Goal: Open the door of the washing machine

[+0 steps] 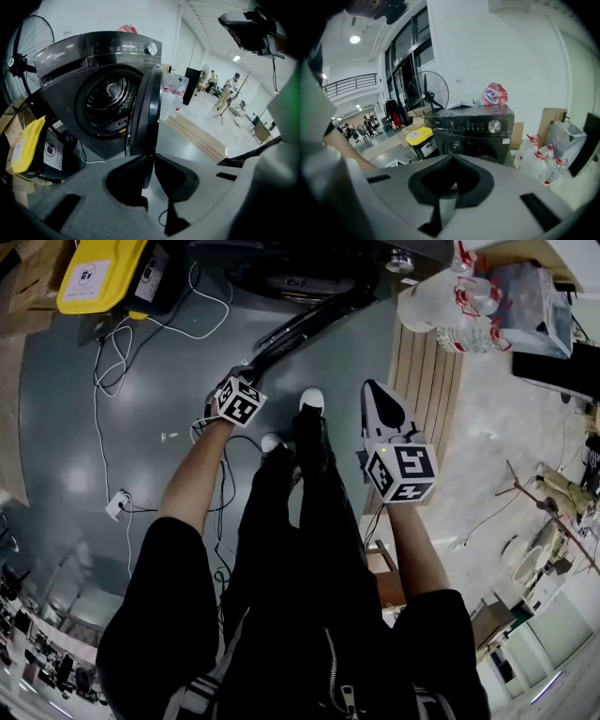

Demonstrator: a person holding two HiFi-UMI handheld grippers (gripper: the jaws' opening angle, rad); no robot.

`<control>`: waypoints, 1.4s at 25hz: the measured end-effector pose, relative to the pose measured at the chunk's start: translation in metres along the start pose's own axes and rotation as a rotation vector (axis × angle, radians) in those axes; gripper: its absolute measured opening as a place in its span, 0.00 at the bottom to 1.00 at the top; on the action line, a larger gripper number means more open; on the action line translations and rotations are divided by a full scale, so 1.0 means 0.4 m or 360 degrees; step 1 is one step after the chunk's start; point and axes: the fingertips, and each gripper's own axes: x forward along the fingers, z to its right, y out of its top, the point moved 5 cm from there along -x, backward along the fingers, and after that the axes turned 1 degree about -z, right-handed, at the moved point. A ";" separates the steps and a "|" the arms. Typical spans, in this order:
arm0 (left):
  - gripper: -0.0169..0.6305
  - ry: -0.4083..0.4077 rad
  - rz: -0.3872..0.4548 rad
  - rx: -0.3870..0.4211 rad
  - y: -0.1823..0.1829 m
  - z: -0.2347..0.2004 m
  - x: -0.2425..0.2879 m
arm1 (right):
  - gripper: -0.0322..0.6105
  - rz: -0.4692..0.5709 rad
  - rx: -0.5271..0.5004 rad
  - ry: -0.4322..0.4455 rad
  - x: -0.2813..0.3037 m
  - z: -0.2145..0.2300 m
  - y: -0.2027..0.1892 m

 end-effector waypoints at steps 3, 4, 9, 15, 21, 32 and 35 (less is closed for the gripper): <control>0.11 -0.0017 0.0005 -0.0041 -0.005 0.077 0.007 | 0.05 -0.0006 0.0035 -0.0067 -0.079 0.043 -0.032; 0.11 -0.0013 0.0006 -0.0067 -0.006 0.100 0.010 | 0.05 -0.0006 0.0048 -0.0087 -0.103 0.059 -0.040; 0.11 0.0000 -0.0007 -0.0190 -0.007 0.219 0.029 | 0.05 0.0003 0.0083 -0.0140 -0.204 0.137 -0.078; 0.11 0.0027 -0.0032 -0.0308 0.017 0.367 0.057 | 0.05 0.0003 0.0101 -0.0136 -0.311 0.257 -0.121; 0.11 0.0050 -0.0043 -0.0380 0.064 0.503 0.091 | 0.05 -0.0005 0.0127 -0.0128 -0.396 0.384 -0.165; 0.14 -0.0002 -0.0049 -0.0411 0.173 0.724 0.186 | 0.05 0.0038 0.0226 -0.0229 -0.523 0.595 -0.225; 0.14 -0.0025 -0.0055 -0.0423 0.210 0.790 0.215 | 0.05 0.0049 0.0256 -0.0265 -0.568 0.645 -0.248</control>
